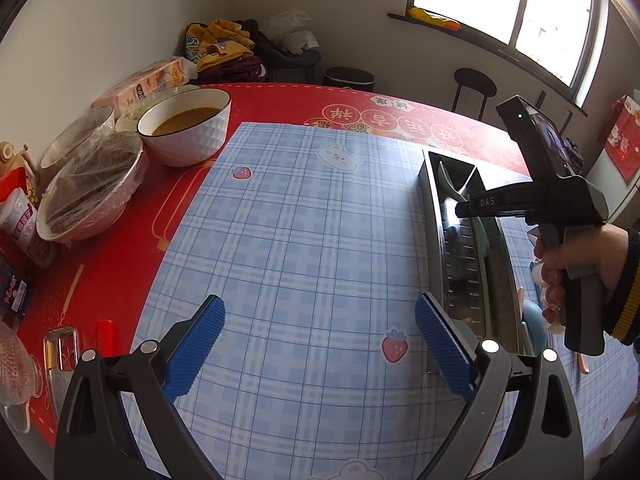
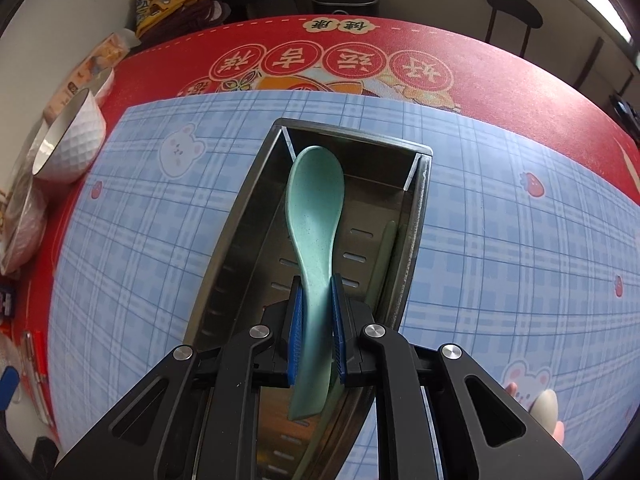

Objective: Organize utensils
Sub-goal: 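Carry the teal spoon into the steel caddy and open the right tool, then lower the left tool and grasp a pink chopstick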

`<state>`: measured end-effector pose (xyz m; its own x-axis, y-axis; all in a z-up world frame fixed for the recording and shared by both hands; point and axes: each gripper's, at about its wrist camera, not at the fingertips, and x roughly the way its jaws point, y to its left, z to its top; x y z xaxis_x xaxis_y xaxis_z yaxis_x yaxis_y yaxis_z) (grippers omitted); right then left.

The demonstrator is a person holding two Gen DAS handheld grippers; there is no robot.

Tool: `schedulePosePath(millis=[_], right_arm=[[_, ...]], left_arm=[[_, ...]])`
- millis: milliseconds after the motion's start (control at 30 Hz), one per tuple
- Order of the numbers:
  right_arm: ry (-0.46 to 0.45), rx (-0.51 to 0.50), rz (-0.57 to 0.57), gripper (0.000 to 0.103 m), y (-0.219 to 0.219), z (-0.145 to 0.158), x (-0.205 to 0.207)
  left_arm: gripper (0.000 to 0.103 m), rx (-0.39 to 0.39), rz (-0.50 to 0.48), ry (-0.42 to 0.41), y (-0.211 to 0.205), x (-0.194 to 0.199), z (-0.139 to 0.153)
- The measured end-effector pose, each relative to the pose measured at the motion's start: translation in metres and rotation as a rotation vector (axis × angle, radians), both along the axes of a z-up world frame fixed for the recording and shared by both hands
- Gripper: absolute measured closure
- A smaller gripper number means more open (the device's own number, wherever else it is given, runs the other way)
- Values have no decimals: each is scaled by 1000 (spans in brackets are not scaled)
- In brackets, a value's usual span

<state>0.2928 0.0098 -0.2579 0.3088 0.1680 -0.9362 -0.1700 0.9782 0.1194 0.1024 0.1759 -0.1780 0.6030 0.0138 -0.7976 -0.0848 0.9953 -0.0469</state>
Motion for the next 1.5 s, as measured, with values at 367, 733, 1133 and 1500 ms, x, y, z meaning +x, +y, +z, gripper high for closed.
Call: schedulePosePath(millis=[367, 733, 1133, 1500], right_arm=[[-57, 71, 64, 59, -6, 20, -20], [-196, 139, 17, 59, -76, 64, -102], [-244, 142, -80, 60, -152, 47, -206], [-196, 181, -161, 60, -182, 25, -242]], left_arm=[[10, 16, -57, -43, -21, -6, 12], [28, -101, -229, -33, -72, -14, 13], [81, -149, -466, 124, -132, -41, -37], [83, -86, -524, 198, -167, -36, -73]])
